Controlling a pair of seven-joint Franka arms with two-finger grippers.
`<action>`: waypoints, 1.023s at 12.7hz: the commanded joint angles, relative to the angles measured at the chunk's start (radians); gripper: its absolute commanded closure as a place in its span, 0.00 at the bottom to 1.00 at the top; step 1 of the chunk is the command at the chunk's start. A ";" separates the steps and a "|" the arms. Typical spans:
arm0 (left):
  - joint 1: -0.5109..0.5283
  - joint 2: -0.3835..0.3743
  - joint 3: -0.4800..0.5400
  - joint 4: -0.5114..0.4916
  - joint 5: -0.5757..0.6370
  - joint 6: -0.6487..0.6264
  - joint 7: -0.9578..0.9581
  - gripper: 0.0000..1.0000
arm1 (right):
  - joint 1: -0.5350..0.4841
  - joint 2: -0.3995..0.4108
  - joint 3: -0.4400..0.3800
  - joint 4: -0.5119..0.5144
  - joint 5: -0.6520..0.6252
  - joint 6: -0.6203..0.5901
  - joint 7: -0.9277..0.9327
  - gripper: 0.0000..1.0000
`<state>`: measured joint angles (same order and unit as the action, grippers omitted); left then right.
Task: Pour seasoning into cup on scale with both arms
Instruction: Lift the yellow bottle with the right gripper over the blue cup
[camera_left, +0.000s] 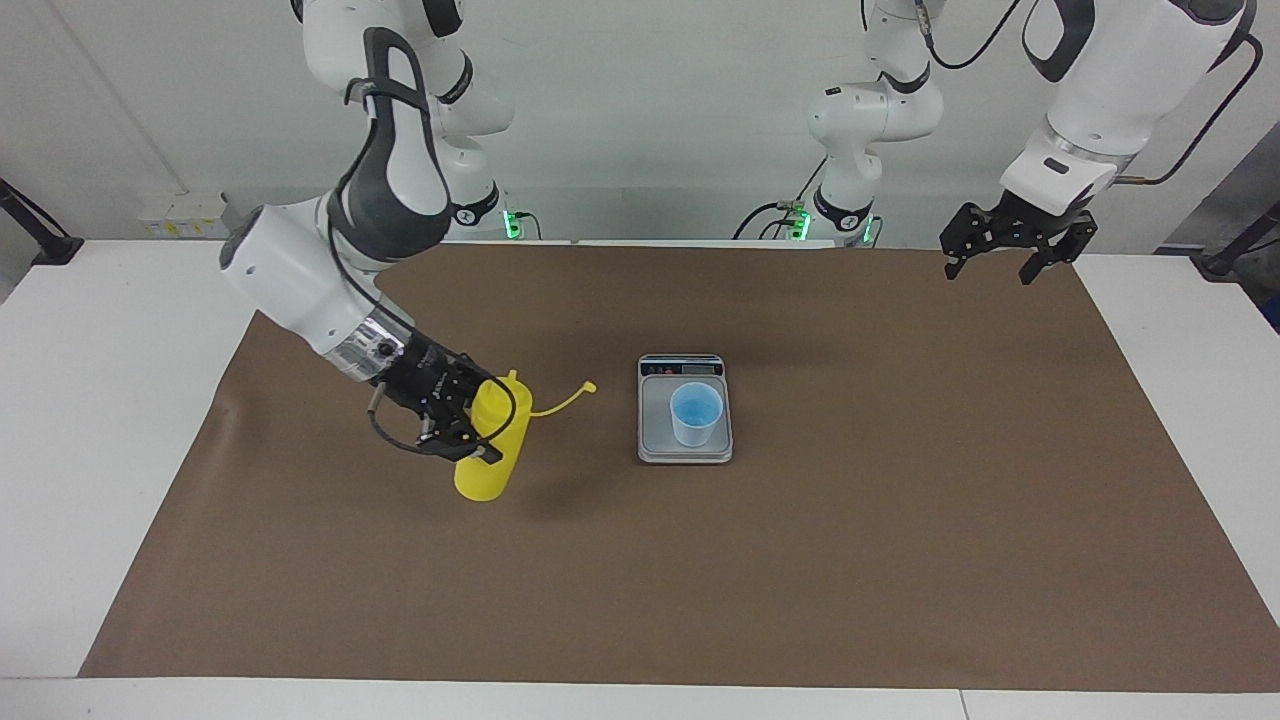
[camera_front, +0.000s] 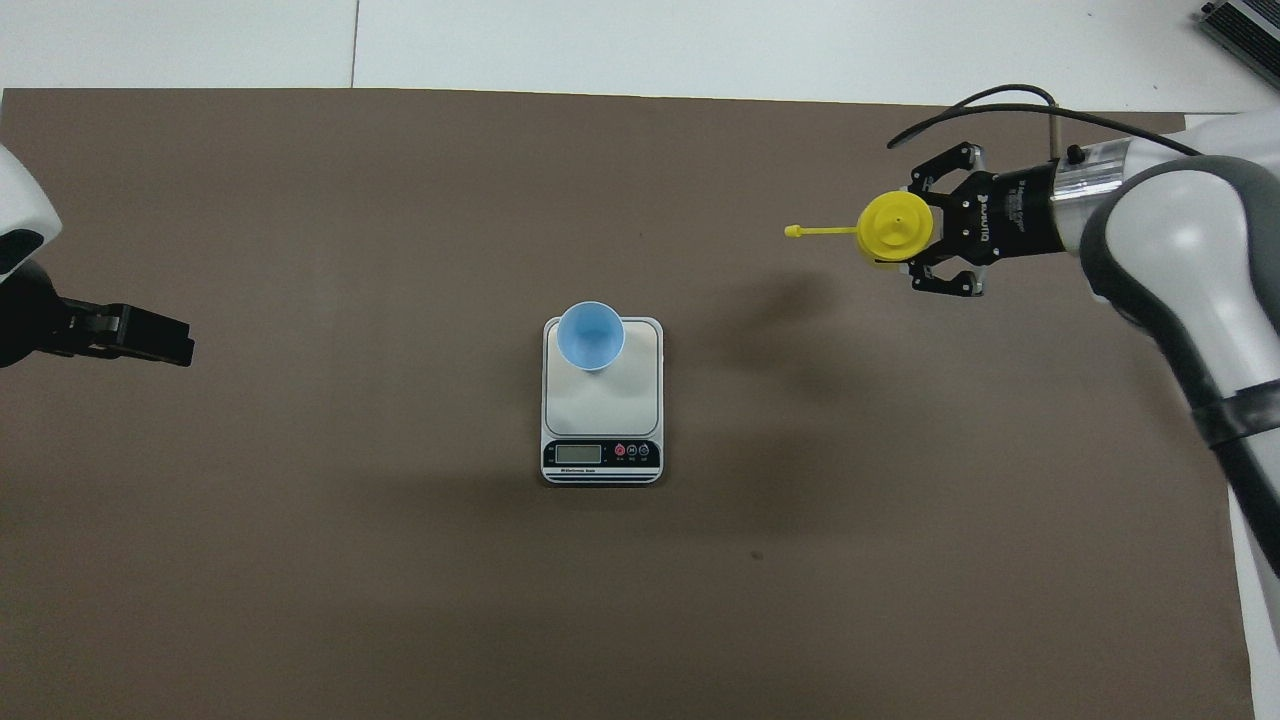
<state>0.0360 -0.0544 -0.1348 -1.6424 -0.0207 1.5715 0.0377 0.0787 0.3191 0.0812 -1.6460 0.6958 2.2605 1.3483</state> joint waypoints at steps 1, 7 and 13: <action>0.018 -0.025 -0.005 -0.020 -0.005 -0.004 0.010 0.00 | 0.100 0.017 -0.001 0.012 0.013 0.179 0.072 1.00; 0.018 -0.025 -0.005 -0.020 -0.005 -0.004 0.010 0.00 | 0.314 0.104 -0.009 -0.035 -0.053 0.719 0.112 1.00; 0.018 -0.025 -0.005 -0.020 -0.005 -0.004 0.010 0.00 | 0.360 0.213 -0.006 -0.112 -0.251 1.149 -0.119 1.00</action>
<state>0.0383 -0.0545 -0.1337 -1.6424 -0.0206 1.5715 0.0377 0.4289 0.5247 0.0778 -1.7221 0.4681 3.2864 1.3210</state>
